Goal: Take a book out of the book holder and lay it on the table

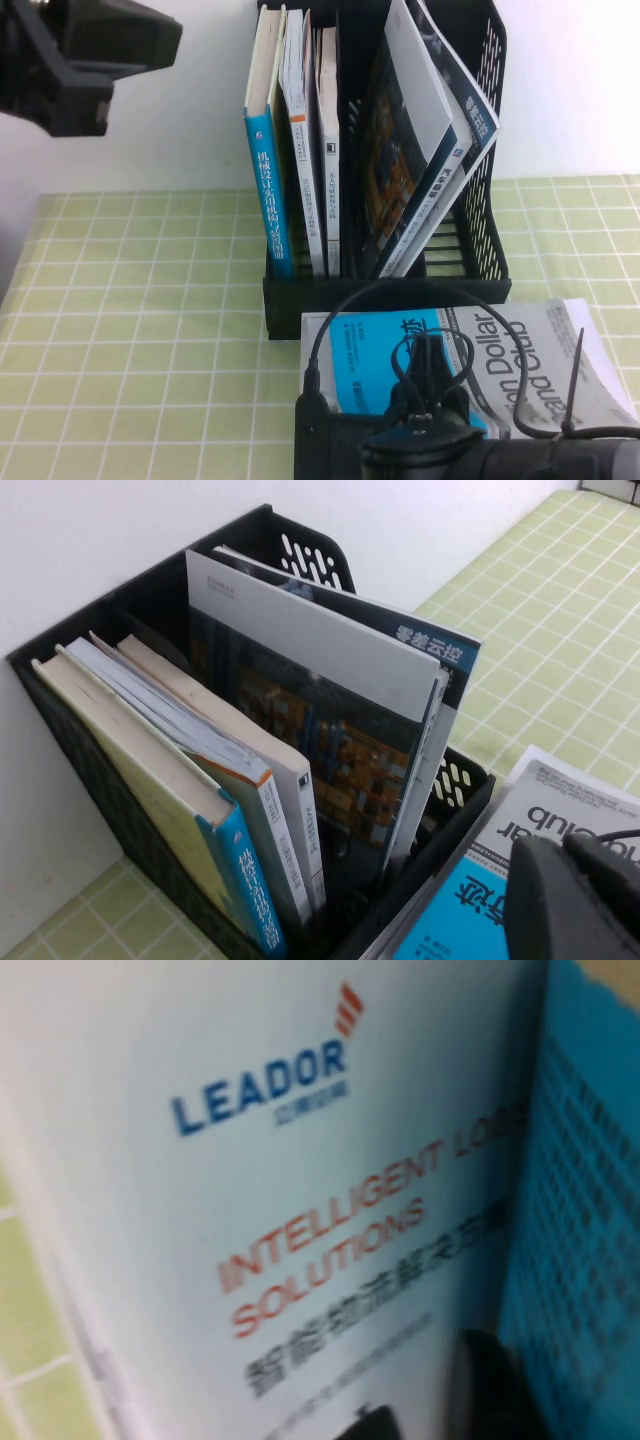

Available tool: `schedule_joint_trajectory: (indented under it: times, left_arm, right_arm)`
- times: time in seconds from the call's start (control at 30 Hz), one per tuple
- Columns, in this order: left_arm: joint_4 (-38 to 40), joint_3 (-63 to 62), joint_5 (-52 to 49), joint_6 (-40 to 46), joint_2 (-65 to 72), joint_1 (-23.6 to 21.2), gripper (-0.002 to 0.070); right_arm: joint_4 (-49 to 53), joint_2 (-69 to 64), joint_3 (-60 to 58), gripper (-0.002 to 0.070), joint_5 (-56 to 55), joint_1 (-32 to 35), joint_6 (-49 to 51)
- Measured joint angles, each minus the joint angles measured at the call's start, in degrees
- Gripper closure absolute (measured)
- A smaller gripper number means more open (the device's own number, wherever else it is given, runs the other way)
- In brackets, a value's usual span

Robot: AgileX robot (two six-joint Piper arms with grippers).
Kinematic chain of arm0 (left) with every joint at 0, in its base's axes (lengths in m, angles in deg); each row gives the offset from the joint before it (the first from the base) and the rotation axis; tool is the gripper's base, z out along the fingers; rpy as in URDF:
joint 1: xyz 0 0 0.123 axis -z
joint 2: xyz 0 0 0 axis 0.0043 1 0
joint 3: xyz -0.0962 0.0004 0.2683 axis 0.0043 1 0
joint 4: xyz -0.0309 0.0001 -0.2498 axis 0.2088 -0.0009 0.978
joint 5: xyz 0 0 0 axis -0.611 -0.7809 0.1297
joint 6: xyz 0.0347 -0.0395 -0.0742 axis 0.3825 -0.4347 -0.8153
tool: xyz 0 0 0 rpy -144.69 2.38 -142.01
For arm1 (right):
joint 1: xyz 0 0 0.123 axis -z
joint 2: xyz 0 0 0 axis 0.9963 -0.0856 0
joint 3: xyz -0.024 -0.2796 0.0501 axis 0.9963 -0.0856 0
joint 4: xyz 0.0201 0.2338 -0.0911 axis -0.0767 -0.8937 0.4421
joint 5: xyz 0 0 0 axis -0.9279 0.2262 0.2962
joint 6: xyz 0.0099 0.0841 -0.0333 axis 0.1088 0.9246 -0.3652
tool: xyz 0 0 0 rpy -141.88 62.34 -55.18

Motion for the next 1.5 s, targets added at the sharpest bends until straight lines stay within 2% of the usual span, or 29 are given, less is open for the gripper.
schedule_joint_trajectory:
  times: [0.07,0.17,0.2,0.27,0.33,0.43,0.57,0.6,0.7,0.83,1.0,1.13,1.2,1.33,1.4,1.5]
  left_arm:
    - [-0.2,0.2,-0.3,0.0,-0.6,0.0,0.0678]
    - [-0.1,1.7,-0.3,0.0,-2.6,0.0,0.0678]
    - [-0.1,2.6,-0.3,0.0,-3.6,0.0,0.0678]
    - [-0.1,5.5,-0.3,0.0,-6.1,0.0,0.0678]
    - [0.0,9.4,0.2,0.0,-9.4,0.0,0.0678]
    - [1.9,17.9,2.5,0.0,-15.8,0.0,0.0678]
    - [8.1,32.1,8.4,0.4,-27.8,0.0,0.0678]
    - [10.0,35.7,10.2,1.1,-30.9,0.0,0.0677]
    - [13.6,44.9,15.0,2.9,-39.7,0.0,0.0678]
    - [14.9,54.8,18.8,3.3,-49.8,0.0,0.0678]
    - [15.2,64.8,25.2,2.5,-56.7,0.0,0.0677]
    - [15.6,71.4,34.1,-0.4,-57.4,0.0,0.0678]
    - [15.8,74.5,38.3,-0.9,-57.4,0.0,0.0678]
    - [16.0,77.9,41.7,-1.4,-57.4,0.0,0.0678]
    - [16.1,78.3,41.7,-1.5,-57.4,0.0,0.0678]
    - [16.5,78.5,41.6,-1.7,-57.4,0.0,0.0678]
  right_arm:
    - [-2.9,0.0,0.1,0.0335,0.0,0.0,-1.7]
    - [-9.8,1.1,0.1,0.0146,-0.9,0.0,-8.4]
    - [-12.8,2.1,0.1,0.0103,-1.1,-0.1,-11.7]
    - [-19.1,5.1,0.4,0.0064,-1.4,-0.1,-18.4]
    - [-27.7,8.7,1.6,0.0066,-0.3,-0.3,-25.3]
    - [-39.4,14.5,4.1,0.0169,1.8,-0.4,-32.7]
    - [-47.0,22.8,7.6,0.0511,3.0,-0.4,-39.8]
    - [-47.2,24.9,8.2,0.0568,3.0,-0.4,-40.3]
    - [-44.5,30.8,8.8,0.0644,3.0,-0.4,-38.7]
    - [-37.8,38.4,7.5,0.0666,3.5,-0.4,-35.9]
    - [-28.8,48.8,-2.0,0.0671,-6.7,-0.4,-26.1]
    - [-10.7,55.5,-14.5,0.0672,-14.8,-0.4,-4.0]
    - [-0.4,57.9,-21.0,0.0672,-15.2,-0.4,10.2]
    - [14.3,61.6,-29.8,0.0673,-12.2,-0.4,32.0]
    - [18.4,63.4,-32.5,0.0673,-10.0,-0.4,39.5]
    - [20.3,64.8,-34.2,0.0673,-7.6,-0.4,44.5]
